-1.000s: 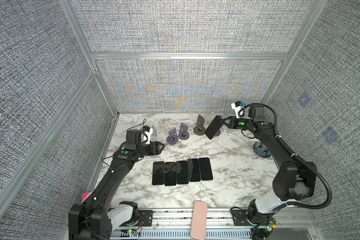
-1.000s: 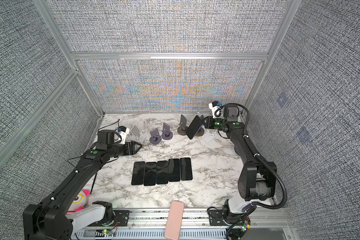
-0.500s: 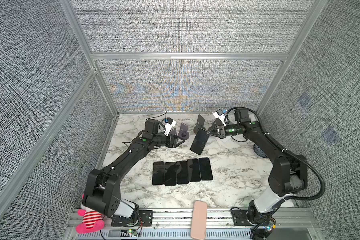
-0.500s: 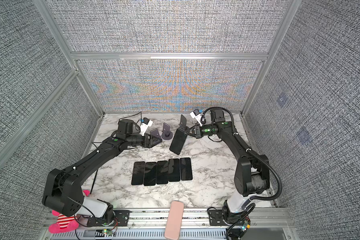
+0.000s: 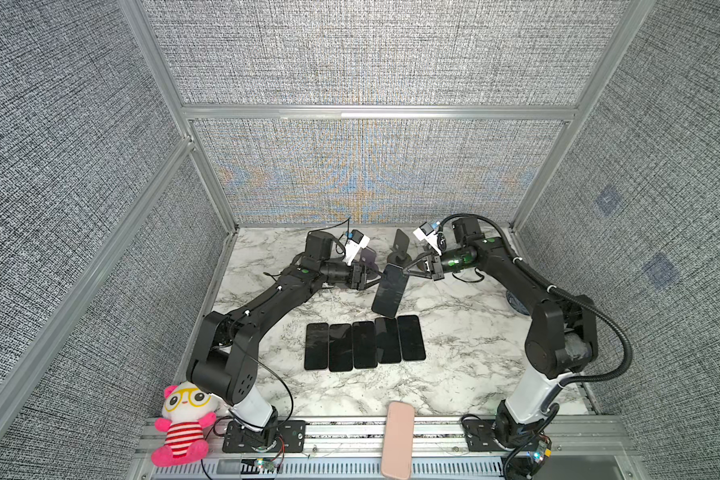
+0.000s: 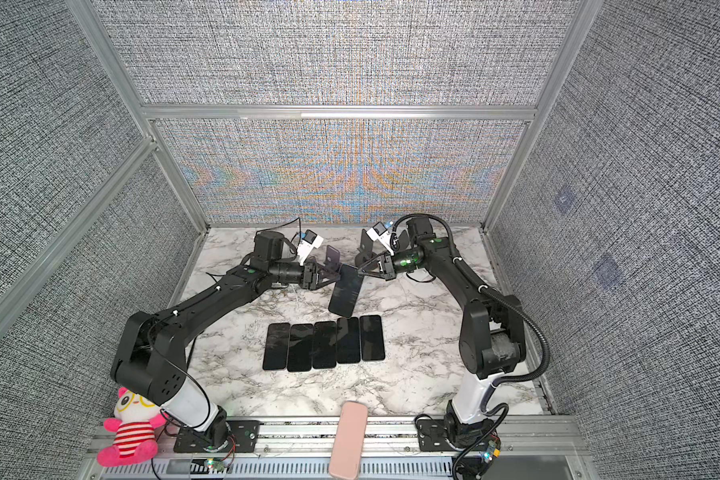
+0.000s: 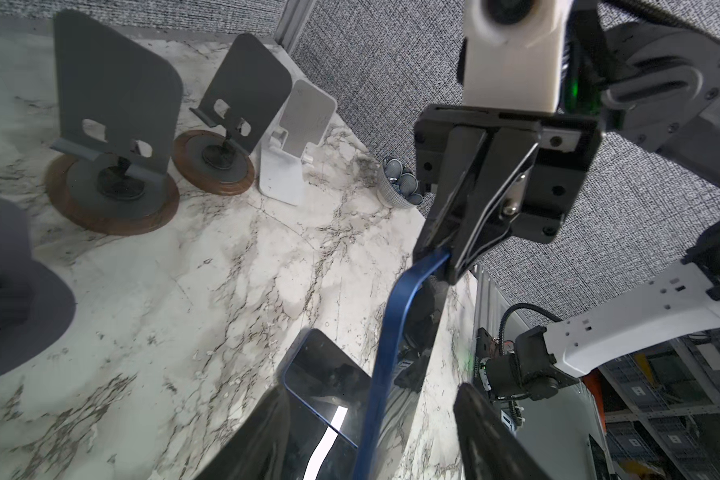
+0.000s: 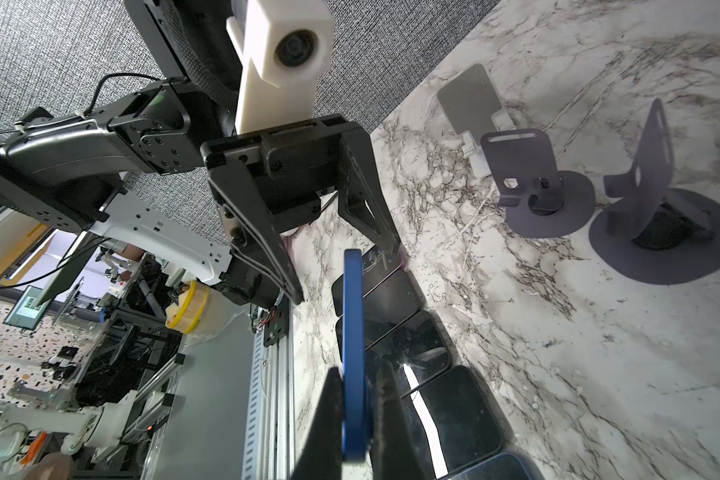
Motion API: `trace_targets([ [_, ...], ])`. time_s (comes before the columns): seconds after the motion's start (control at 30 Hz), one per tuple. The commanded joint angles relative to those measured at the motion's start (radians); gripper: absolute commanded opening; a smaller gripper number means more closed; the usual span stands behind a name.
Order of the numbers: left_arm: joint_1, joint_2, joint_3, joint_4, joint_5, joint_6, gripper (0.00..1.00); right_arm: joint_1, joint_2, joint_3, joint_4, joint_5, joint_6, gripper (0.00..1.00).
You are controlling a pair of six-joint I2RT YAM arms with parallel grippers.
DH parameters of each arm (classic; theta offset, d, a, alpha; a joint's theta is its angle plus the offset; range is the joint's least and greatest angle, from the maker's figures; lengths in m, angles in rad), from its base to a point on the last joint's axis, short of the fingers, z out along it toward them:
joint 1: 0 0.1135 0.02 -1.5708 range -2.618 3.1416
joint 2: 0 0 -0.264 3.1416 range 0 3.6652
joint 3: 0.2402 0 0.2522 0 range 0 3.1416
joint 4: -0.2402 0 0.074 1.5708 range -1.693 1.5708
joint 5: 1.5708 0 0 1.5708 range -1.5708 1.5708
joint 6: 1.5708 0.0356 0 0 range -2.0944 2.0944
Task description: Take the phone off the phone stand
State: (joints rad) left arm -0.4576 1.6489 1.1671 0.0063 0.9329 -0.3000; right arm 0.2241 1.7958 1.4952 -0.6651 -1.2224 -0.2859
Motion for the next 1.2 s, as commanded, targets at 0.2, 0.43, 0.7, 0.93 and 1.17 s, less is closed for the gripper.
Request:
trace_targets([
  [0.2,-0.021,0.032,0.008,0.12,0.049,-0.059,0.5,0.027,0.06,0.087,-0.202,-0.114,-0.198,0.0],
  [0.43,-0.03,0.049,0.008,0.144,0.062,-0.093,0.17,0.036,0.116,0.135,-0.256,-0.108,-0.223,0.0],
  [0.7,-0.036,0.058,0.005,0.156,0.04,-0.11,0.0,0.037,0.115,0.136,-0.208,-0.066,-0.156,0.21],
  [0.93,-0.036,0.019,-0.024,0.162,-0.099,-0.154,0.0,0.001,-0.026,-0.035,0.12,0.218,0.215,0.47],
  [1.17,-0.038,-0.015,-0.055,0.18,-0.306,-0.272,0.0,0.087,-0.207,-0.242,0.262,0.686,0.408,0.52],
])
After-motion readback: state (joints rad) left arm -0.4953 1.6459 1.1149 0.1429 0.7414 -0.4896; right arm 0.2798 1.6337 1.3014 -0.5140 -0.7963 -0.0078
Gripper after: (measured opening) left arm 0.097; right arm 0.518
